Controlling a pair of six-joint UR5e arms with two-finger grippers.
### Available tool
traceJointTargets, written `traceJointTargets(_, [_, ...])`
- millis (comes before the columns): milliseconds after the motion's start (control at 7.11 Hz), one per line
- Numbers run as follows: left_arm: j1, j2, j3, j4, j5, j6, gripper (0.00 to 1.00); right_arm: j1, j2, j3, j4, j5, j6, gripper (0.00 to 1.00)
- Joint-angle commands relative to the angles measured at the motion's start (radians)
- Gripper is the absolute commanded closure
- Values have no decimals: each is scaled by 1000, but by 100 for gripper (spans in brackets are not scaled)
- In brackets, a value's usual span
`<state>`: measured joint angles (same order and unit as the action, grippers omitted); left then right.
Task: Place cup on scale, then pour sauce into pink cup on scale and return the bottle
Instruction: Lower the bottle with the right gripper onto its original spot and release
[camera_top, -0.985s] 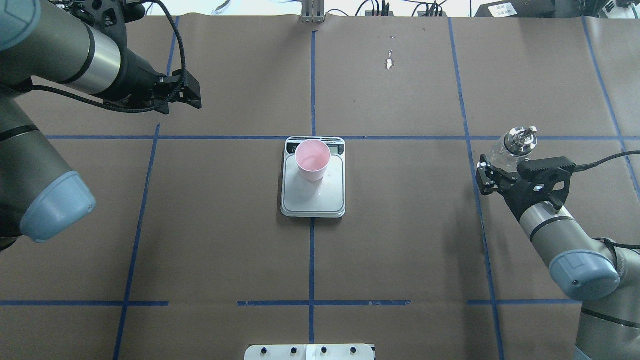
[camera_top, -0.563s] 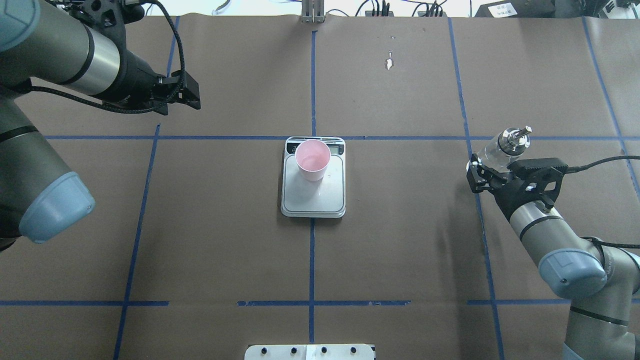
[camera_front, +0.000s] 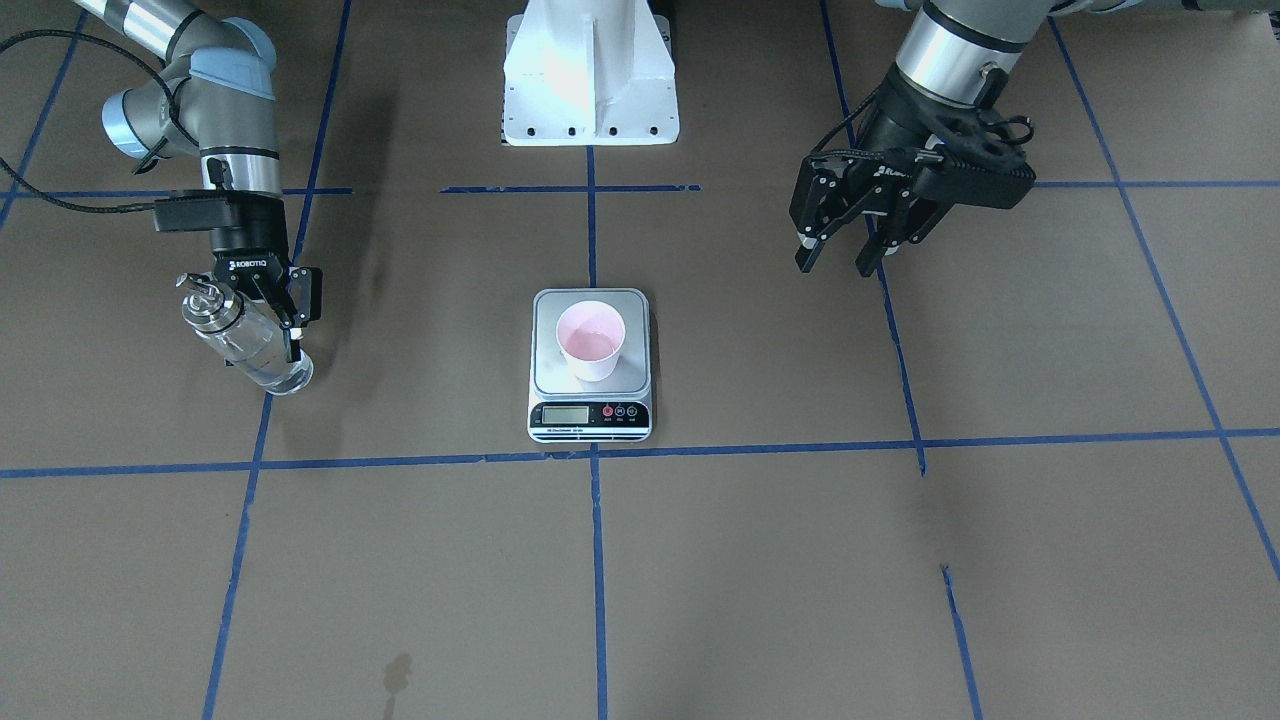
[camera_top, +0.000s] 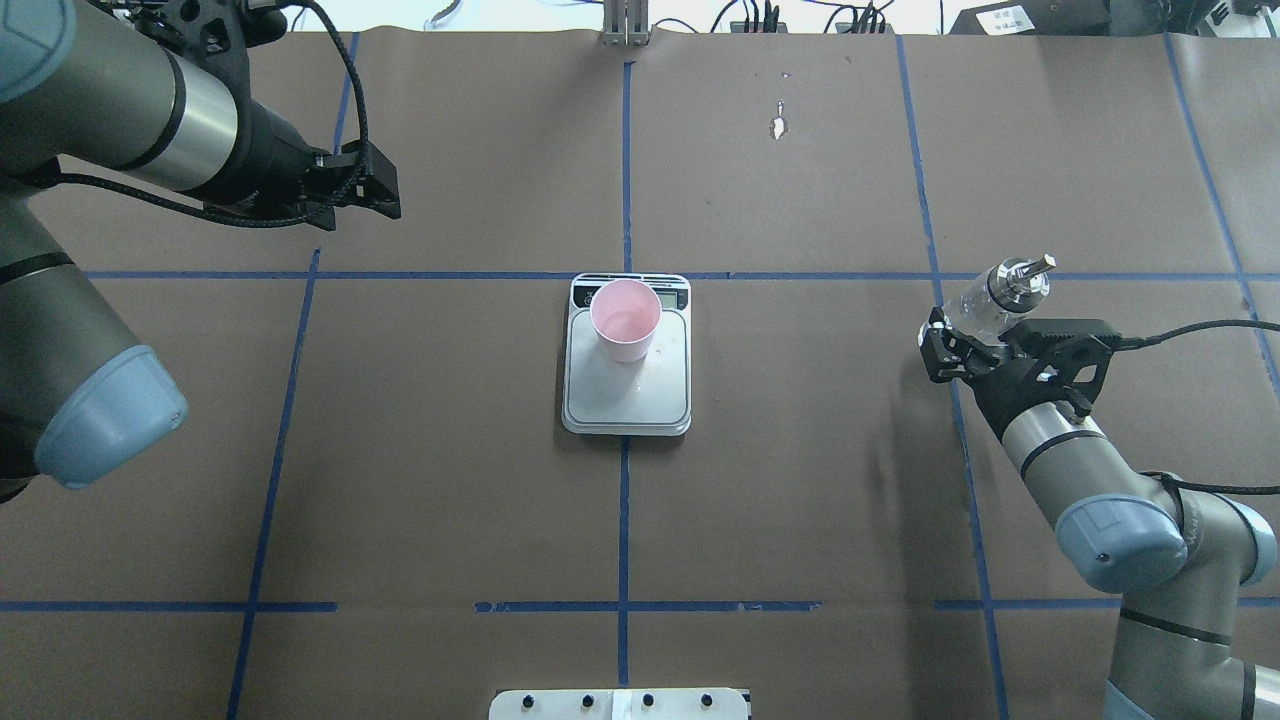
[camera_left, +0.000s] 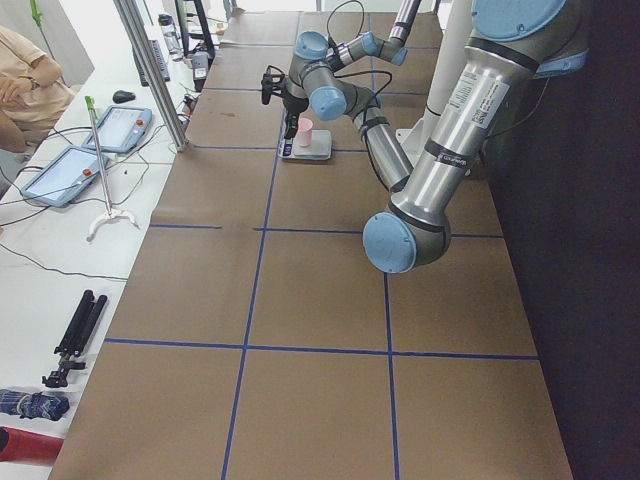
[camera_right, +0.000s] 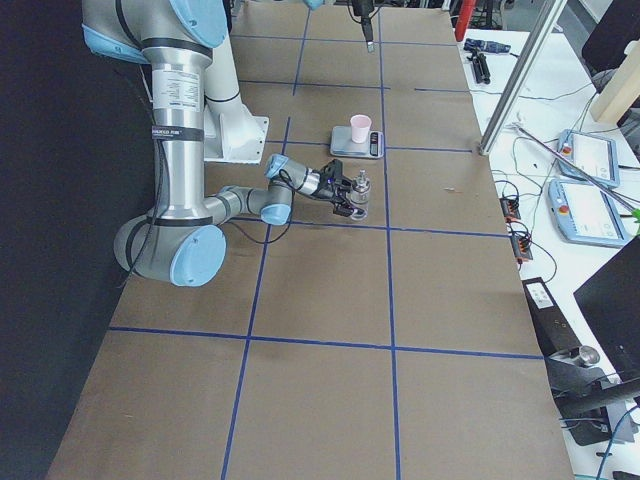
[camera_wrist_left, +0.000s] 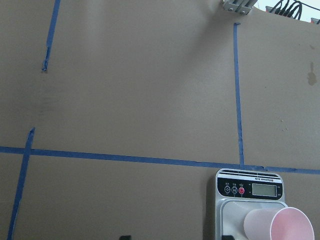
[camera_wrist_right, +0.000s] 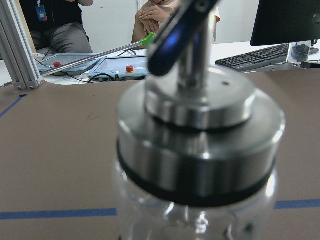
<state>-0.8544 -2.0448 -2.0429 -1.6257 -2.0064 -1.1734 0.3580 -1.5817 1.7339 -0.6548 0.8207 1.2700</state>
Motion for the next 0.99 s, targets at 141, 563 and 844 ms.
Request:
traceJointTargets(141, [0, 0, -14, 4, 0, -2, 32, -1, 0, -39, -2, -5, 3, 100])
traceJointTargets(563, [-2, 0, -33, 10, 0, -3, 32, -2, 6, -30, -3, -5, 3, 100])
traceJointTargets(844, [-2, 0, -37, 10, 0, -5, 32, -7, 6, -48, -3, -3, 2, 100])
